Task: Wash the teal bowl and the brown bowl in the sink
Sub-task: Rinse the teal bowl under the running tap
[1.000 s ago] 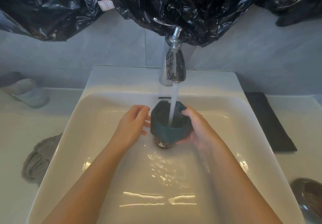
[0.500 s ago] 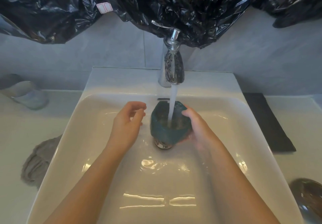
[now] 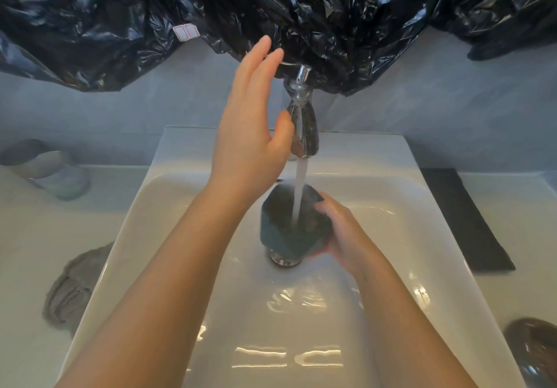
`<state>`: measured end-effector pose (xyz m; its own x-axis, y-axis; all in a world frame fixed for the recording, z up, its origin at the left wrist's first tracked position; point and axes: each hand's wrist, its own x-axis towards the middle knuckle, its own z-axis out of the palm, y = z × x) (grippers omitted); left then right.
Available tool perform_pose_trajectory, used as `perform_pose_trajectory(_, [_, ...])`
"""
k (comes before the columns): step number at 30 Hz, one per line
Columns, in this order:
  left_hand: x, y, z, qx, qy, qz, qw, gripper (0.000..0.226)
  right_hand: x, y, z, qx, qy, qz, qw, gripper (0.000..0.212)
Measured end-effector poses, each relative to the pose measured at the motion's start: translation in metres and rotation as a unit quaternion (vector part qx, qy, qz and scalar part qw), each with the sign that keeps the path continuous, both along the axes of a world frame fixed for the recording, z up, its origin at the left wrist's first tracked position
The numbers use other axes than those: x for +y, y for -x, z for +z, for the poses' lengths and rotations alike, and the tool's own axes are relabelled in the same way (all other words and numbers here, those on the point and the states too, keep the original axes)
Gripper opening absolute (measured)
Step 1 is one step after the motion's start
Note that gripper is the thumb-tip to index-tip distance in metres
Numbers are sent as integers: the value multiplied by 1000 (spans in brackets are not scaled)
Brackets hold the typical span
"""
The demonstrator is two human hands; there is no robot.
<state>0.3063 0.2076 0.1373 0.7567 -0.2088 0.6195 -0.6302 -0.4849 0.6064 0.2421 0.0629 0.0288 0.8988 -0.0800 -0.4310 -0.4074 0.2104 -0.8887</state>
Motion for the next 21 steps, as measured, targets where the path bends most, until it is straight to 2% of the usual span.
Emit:
perform_pose_trajectory(4, [8,-2,-8,-50,-33,61,996,49,1,-1,-3,-8,13,-7,1000,35])
perform_pose_trajectory(8, [13,10,-23,-35,-24,74,996,54,7,-1,-3,-14,-6,-2,1000,37])
perform_pose_trajectory(11, [22,20,-35,36,27,41,998,60,9,1,-5,-19,5,-4,1000,41])
perform_pose_trajectory(13, [32,29,-53,134,51,65,987,54,5,0,-4,-19,0,-20,1000,37])
perform_pose_trajectory(14, [38,32,-65,216,36,81,972,49,4,0,-3,-15,3,-18,1000,36])
perform_pose_trajectory(15, [44,36,-75,324,16,73,943,45,3,0,-1,-11,11,-13,1000,36])
perform_pose_trajectory(17, [53,41,-89,538,14,-31,842,45,2,2,1,-25,23,-1,999,37])
perform_pose_trajectory(18, [54,44,-93,599,40,-95,794,45,2,3,1,-43,26,6,999,40])
perform_pose_trajectory(19, [55,46,-95,617,69,-140,771,39,3,4,1,-59,31,16,998,46])
perform_pose_trajectory(21, [53,48,-96,585,118,-157,787,32,4,5,0,-86,47,41,994,61])
